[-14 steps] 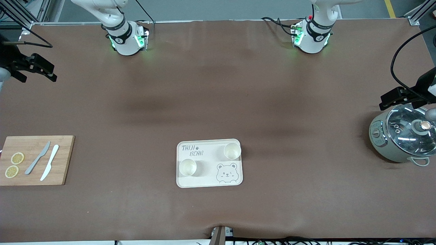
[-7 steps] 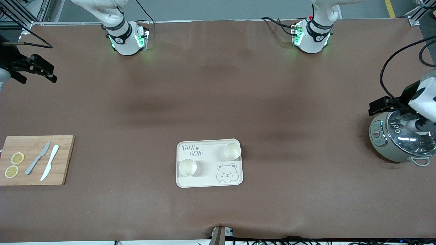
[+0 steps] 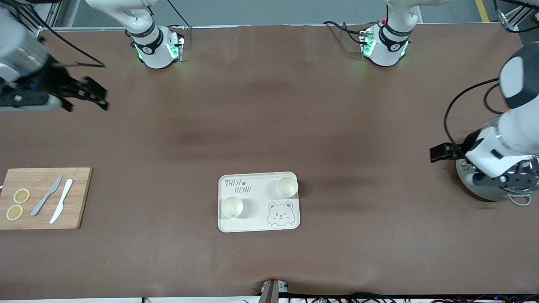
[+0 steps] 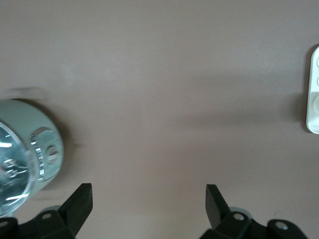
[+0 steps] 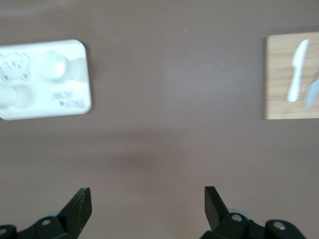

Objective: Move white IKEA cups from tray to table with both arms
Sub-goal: 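Reach both open grippers toward the two white cups on the tray, then lower both grippers over the cup rims and close on the cups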

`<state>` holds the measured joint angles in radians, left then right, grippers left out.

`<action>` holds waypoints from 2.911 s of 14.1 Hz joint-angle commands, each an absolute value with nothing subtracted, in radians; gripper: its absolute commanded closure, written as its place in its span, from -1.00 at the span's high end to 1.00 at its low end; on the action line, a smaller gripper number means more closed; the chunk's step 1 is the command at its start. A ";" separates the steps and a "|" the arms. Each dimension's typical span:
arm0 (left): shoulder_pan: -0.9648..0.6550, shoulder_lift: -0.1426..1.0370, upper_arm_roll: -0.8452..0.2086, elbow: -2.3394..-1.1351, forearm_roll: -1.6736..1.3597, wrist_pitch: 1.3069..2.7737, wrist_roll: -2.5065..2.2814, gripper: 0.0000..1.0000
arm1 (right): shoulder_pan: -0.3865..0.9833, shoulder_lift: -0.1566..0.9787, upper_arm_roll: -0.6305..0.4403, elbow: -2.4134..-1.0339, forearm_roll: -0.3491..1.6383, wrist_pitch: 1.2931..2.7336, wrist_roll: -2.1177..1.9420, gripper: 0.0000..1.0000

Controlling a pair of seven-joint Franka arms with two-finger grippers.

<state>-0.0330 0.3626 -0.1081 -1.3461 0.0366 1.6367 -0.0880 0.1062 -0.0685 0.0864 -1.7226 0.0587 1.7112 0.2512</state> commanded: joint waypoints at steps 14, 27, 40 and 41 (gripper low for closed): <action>-0.281 0.587 -0.110 -1.336 0.009 1.933 -0.581 1.00 | 0.373 0.572 0.069 -1.459 0.003 2.169 0.738 1.00; -0.436 0.758 -0.109 -1.298 -0.029 2.198 -0.772 1.00 | 0.377 0.759 0.067 -1.396 -0.052 2.370 0.805 1.00; -0.485 0.844 -0.106 -1.308 -0.017 2.267 -0.770 1.00 | 0.402 0.850 0.066 -1.373 -0.054 2.459 0.807 1.00; -0.486 0.845 -0.106 -1.312 -0.017 2.278 -0.770 1.00 | 0.403 0.854 0.066 -1.371 -0.054 2.460 0.808 1.00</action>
